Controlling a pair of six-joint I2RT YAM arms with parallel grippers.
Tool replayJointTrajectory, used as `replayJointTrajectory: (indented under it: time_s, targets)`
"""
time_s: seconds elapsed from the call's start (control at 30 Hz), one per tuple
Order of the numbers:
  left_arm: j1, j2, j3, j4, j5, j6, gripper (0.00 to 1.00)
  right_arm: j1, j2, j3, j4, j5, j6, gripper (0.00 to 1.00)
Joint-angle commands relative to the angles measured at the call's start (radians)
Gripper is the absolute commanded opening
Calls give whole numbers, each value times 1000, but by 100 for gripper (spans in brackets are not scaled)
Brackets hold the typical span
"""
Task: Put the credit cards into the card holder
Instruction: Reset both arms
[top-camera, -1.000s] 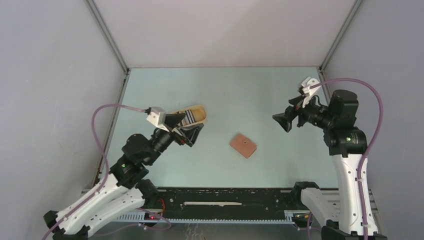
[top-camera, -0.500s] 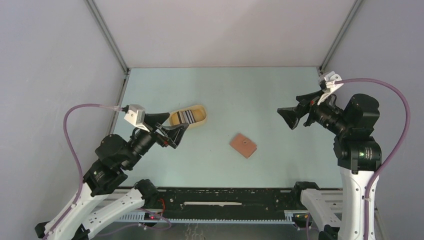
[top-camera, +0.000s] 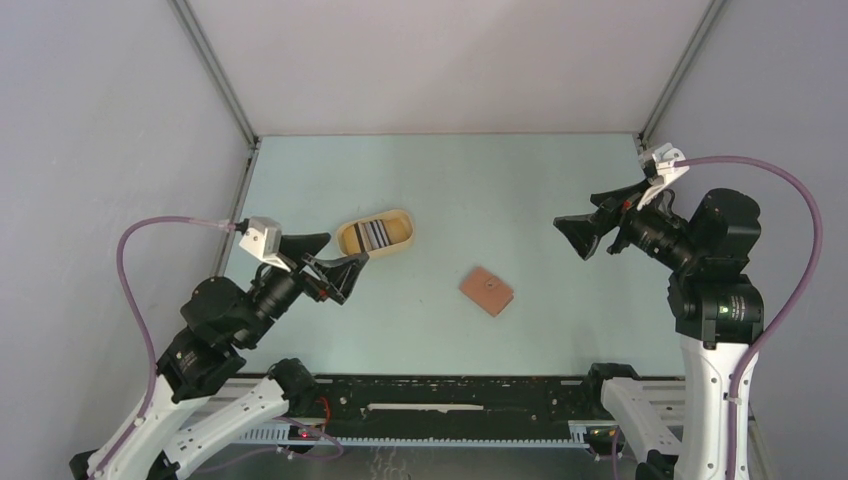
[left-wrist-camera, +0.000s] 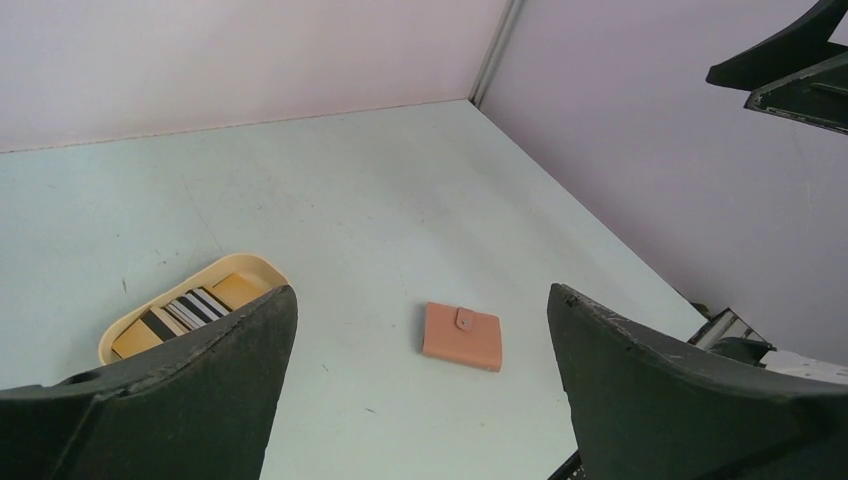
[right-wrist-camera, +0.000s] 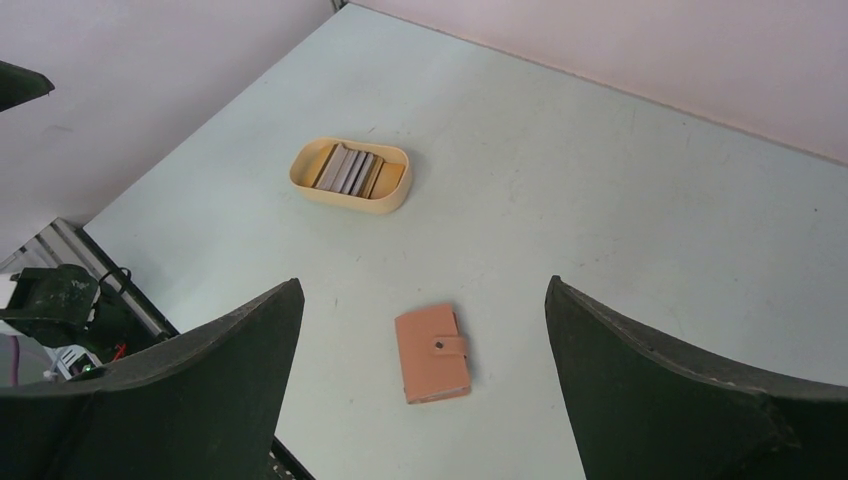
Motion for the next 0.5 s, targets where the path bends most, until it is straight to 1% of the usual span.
replayJointTrajectory:
  time_s: [0.0, 0.47]
  targets:
    - [7, -17, 7, 2, -10, 28, 100, -10, -6, 18, 7, -20, 20, 100]
    - [6, -25, -22, 10, -21, 33, 100, -14, -4, 7, 12, -24, 13, 100]
